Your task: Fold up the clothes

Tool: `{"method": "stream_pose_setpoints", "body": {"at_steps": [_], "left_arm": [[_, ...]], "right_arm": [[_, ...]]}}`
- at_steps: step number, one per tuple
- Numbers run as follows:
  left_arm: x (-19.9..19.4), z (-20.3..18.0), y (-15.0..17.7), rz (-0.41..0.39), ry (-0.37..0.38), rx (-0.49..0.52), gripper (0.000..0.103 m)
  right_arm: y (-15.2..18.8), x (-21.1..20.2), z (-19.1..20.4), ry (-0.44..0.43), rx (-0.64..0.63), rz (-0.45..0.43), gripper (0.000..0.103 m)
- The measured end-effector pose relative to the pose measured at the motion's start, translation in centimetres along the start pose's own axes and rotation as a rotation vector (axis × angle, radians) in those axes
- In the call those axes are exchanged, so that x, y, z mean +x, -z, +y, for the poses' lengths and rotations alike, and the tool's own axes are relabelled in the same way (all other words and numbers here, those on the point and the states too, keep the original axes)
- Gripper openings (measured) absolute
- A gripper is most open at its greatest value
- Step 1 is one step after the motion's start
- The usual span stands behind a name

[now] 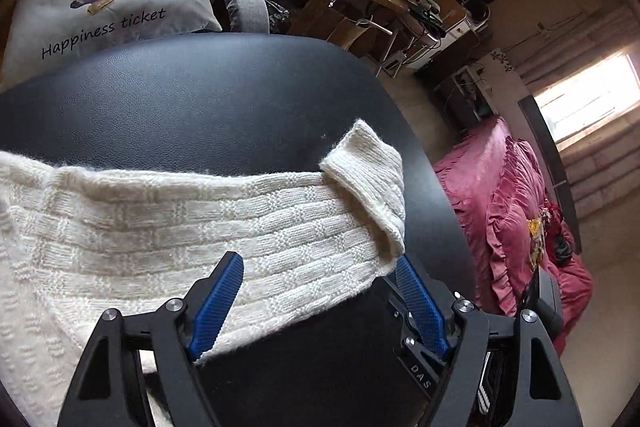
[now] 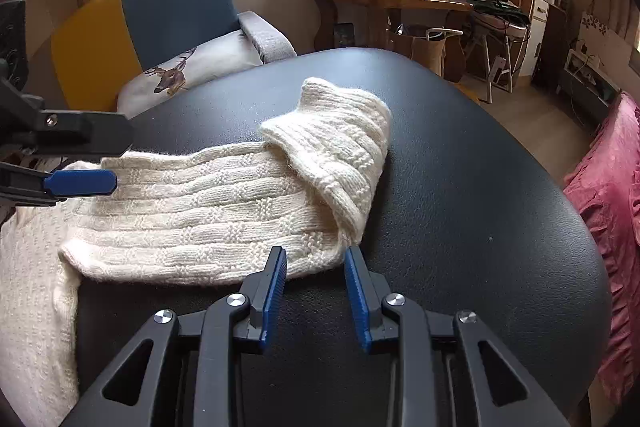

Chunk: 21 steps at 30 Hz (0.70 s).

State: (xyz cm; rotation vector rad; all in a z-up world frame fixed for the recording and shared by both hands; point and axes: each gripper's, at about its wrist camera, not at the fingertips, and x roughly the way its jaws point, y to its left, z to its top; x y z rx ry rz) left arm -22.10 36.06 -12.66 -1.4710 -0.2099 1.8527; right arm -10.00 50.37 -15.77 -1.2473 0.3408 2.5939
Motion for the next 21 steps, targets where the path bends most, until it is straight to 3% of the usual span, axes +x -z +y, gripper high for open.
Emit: {"method": "stream_pose_setpoints", "body": {"at_steps": [2, 7, 13, 21], "left_arm": [[0.9, 0.1, -0.5, 0.013, 0.024, -0.036, 0.079], [3.4, -0.4, -2.1, 0.057, 0.175, -0.123, 0.079], [6.9, -1.5, -3.8, 0.106, 0.241, -0.182, 0.077], [10.7, -2.4, -4.7, 0.135, 0.216, -0.228, 0.077]], "right_arm": [[0.5, 0.1, -0.4, -0.008, 0.012, -0.005, 0.030], [1.8, 0.2, -1.5, -0.033, 0.055, -0.020, 0.030], [2.7, -0.3, -2.2, -0.059, 0.087, -0.051, 0.031], [2.9, -0.1, -2.0, -0.097, 0.073, -0.061, 0.047]]}}
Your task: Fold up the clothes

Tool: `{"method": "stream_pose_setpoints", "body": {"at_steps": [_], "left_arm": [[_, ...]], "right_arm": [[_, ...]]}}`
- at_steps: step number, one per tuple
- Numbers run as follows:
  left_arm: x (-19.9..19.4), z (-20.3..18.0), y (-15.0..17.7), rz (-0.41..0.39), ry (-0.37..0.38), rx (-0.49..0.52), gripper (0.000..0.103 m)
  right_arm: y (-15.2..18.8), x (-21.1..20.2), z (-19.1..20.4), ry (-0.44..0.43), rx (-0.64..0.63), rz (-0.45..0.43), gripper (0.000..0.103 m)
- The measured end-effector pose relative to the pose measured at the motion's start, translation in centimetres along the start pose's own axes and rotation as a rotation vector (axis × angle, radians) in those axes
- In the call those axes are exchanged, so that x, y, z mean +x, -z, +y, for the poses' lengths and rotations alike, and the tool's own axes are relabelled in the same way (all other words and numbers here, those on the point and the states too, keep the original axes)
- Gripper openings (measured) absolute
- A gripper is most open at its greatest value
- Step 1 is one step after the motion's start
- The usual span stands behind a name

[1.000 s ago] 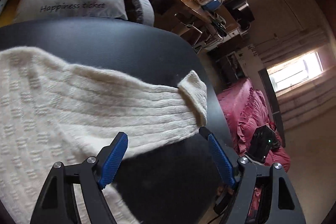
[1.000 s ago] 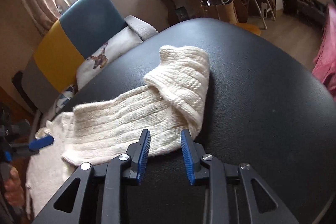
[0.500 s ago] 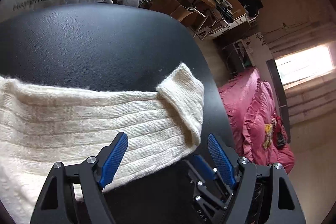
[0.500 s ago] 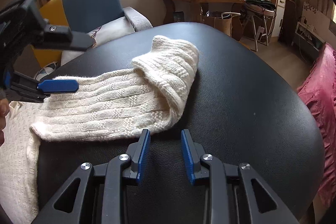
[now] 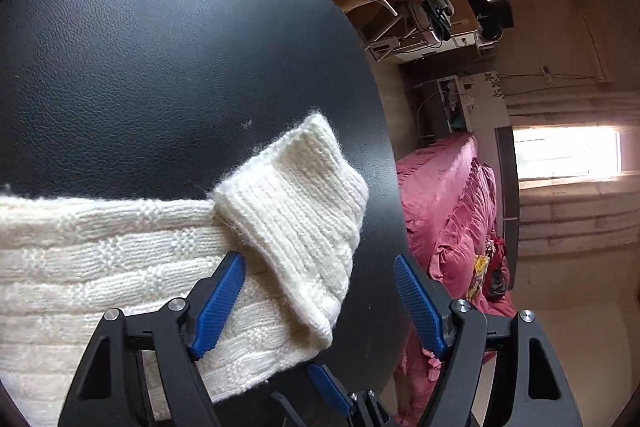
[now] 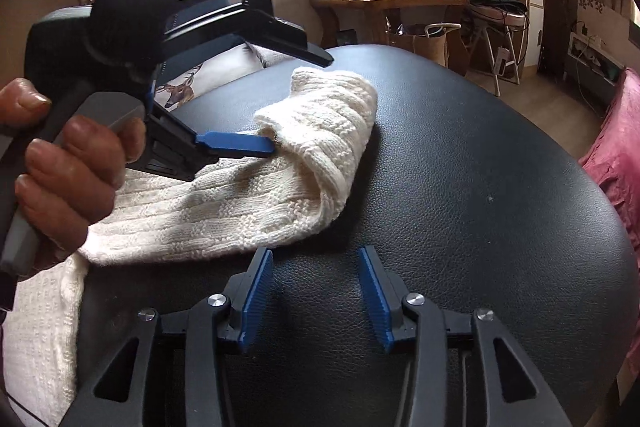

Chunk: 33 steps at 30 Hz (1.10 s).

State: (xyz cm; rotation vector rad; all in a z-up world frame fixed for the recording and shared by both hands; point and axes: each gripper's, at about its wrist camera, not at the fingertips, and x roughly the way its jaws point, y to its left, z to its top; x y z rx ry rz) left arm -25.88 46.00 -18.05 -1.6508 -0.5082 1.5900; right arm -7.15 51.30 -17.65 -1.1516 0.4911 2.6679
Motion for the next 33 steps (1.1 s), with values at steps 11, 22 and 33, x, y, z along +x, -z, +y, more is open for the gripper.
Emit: {"method": "stream_pose_setpoints", "body": {"at_steps": [11, 22, 33], "left_arm": [[-3.5, -0.3, 0.2, -0.166, -0.017, 0.086, 0.006], [-27.3, 3.5, 2.6, -0.626, -0.024, 0.152, 0.006], [-39.0, 17.9, 12.6, -0.795, -0.186, -0.024, 0.006]], "right_arm": [[0.6, -0.3, -0.2, -0.019, 0.017, -0.012, 0.047], [0.7, -0.3, 0.3, 0.015, -0.010, 0.000, 0.047], [-1.0, -1.4, 4.8, -0.144, 0.094, 0.056, 0.047]]}}
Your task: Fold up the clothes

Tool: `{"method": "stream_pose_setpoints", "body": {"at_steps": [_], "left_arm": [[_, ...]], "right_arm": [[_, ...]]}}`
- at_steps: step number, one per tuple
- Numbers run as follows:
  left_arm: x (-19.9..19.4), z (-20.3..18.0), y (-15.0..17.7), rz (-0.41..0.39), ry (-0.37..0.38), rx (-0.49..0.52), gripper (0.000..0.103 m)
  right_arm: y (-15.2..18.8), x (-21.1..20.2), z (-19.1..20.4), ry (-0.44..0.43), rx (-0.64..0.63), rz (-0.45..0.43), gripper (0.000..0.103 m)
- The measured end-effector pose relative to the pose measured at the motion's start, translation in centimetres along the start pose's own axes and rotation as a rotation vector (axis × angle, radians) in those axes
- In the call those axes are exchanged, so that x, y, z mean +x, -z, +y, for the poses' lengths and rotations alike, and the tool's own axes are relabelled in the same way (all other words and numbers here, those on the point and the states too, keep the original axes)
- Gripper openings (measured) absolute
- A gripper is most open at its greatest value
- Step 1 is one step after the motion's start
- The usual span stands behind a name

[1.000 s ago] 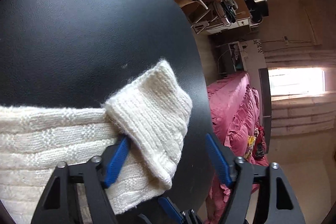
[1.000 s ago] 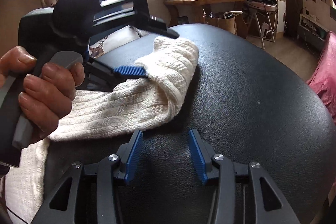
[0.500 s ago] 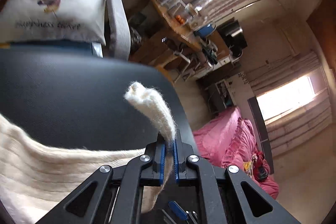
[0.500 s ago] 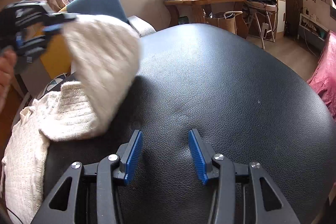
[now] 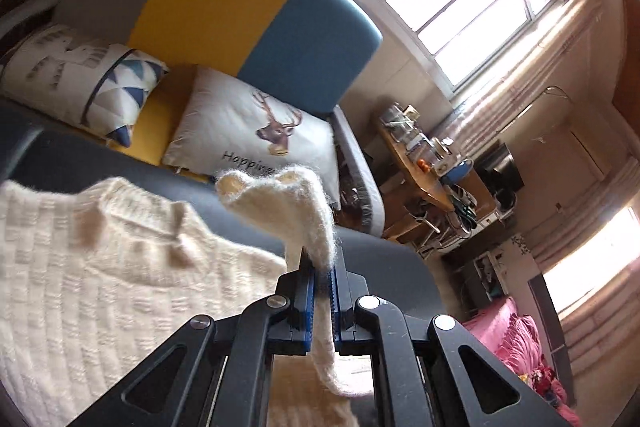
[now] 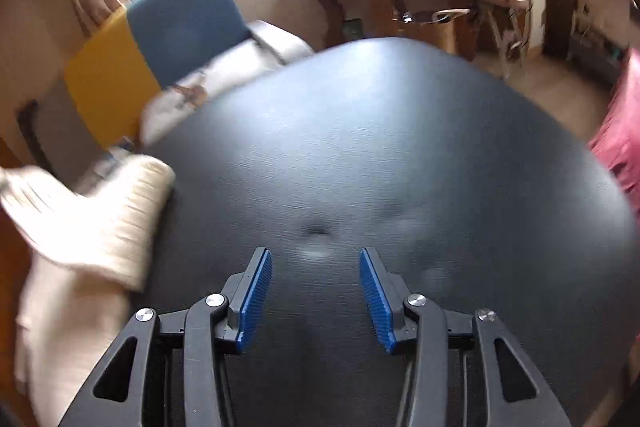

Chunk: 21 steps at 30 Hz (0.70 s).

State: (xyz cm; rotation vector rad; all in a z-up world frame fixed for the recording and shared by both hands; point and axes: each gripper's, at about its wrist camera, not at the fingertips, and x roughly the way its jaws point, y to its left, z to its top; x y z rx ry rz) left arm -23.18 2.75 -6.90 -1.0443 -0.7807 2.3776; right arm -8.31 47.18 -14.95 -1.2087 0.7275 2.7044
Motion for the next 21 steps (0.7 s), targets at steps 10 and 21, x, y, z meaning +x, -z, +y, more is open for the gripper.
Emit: {"method": "stream_pose_setpoints", "body": {"at_steps": [10, 21], "left_arm": [[-6.2, 7.3, 0.7, -0.143, -0.066, -0.049, 0.006], [-6.8, 16.3, 2.7, -0.077, -0.157, -0.165, 0.007]], "right_arm": [[3.8, 5.5, 8.6, -0.699, 0.410, 0.269, 0.069], [3.8, 10.4, 12.3, -0.606, 0.486, 0.277, 0.076]]}}
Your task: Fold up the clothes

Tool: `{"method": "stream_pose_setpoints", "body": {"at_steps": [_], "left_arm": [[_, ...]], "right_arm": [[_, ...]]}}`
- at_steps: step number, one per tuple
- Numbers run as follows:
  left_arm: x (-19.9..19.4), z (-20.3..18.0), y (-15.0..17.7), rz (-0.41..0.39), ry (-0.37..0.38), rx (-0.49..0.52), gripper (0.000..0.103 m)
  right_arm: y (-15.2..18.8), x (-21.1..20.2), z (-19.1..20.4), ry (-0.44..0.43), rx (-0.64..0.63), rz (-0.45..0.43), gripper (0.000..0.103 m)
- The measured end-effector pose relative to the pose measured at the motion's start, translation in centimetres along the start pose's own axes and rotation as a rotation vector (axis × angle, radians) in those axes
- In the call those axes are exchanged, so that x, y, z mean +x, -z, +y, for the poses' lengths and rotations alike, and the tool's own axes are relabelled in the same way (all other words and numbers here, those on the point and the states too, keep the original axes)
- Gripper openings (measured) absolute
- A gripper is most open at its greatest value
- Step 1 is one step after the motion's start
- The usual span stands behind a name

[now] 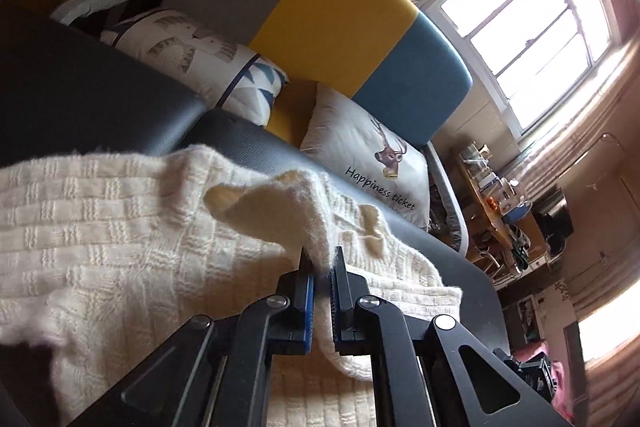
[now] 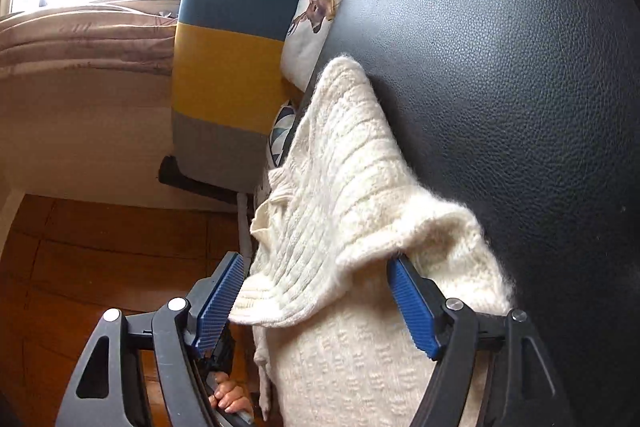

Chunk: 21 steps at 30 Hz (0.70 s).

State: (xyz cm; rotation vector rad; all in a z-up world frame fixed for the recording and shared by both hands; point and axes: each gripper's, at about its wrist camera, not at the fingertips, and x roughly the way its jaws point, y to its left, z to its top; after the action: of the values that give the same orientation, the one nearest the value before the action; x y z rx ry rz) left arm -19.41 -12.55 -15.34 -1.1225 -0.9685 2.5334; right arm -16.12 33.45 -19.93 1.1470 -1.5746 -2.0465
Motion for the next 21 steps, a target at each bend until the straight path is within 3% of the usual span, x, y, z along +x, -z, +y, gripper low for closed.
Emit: {"method": "stream_pose_setpoints", "body": {"at_steps": [3, 6, 8, 11, 12, 15, 19, 21], "left_arm": [[1.0, 2.4, -0.1, 0.046, 0.008, -0.086, 0.007], [0.7, 2.7, -0.1, 0.042, 0.047, -0.096, 0.007], [0.5, 3.1, 0.2, 0.056, 0.066, -0.107, 0.007], [1.1, 5.2, 1.2, 0.128, 0.045, -0.160, 0.025], [1.0, 6.0, 1.4, 0.138, 0.068, -0.195, 0.026], [0.3, 8.0, 1.2, 0.136, 0.142, -0.292, 0.030], [-0.4, 8.8, 0.2, 0.120, 0.192, -0.346, 0.053], [0.0, 8.6, -0.4, 0.127, 0.198, -0.353, 0.055]], "right_arm": [[-0.8, 0.3, 0.6, 0.017, -0.012, -0.039, 0.076], [-1.2, -0.7, 1.4, 0.085, -0.099, -0.160, 0.076], [-1.3, -0.2, 0.4, 0.130, -0.082, -0.138, 0.076], [-0.9, -0.3, 0.5, 0.141, -0.125, -0.132, 0.074], [-0.7, -0.1, 0.7, 0.154, -0.142, -0.124, 0.074], [-0.5, 0.2, 1.1, 0.182, -0.178, -0.112, 0.074], [-0.1, 0.1, 1.0, 0.193, -0.213, -0.107, 0.074], [0.0, 0.2, 1.1, 0.199, -0.228, -0.109, 0.074]]}}
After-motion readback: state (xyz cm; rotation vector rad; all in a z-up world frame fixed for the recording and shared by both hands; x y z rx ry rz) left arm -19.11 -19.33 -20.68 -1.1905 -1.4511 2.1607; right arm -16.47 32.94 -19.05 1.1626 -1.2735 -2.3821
